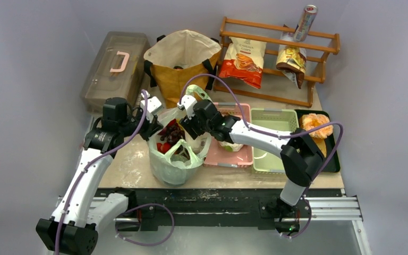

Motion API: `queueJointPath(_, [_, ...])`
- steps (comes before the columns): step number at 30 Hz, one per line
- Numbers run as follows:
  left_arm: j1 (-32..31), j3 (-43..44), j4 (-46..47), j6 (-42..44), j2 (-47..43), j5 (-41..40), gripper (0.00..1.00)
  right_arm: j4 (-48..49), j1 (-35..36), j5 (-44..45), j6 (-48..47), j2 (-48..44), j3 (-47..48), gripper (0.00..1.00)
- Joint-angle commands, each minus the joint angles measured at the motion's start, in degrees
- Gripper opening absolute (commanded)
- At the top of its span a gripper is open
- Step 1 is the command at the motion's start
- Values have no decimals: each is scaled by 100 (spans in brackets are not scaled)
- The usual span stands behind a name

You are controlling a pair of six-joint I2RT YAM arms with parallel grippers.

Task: Untie the knot of the grocery bags and take out the mixed food
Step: Pick up the fake fruit from the takeout bag.

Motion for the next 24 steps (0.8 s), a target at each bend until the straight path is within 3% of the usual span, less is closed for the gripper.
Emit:
queueJointPath(1, [-100, 4, 389, -468, -1, -132, 0, -709, 96, 630, 1397, -142, 171, 63])
queueJointPath(3, [-124, -45, 451, -539, -1, -171, 0, -669, 135, 671, 1639, -146, 54, 66])
queueJointPath(8, [-139, -127, 500, -635, 6, -273, 0, -163, 223, 937, 2102, -25, -158, 86])
queueJointPath(19, [-139, -218, 480, -622, 11, -379, 0, -123, 437, 1223, 2605, 867, 193, 82])
queueJointPath(24, [-139, -250, 511, -602, 25, -434, 0, -170, 495, 1229, 2617, 1023, 418, 89])
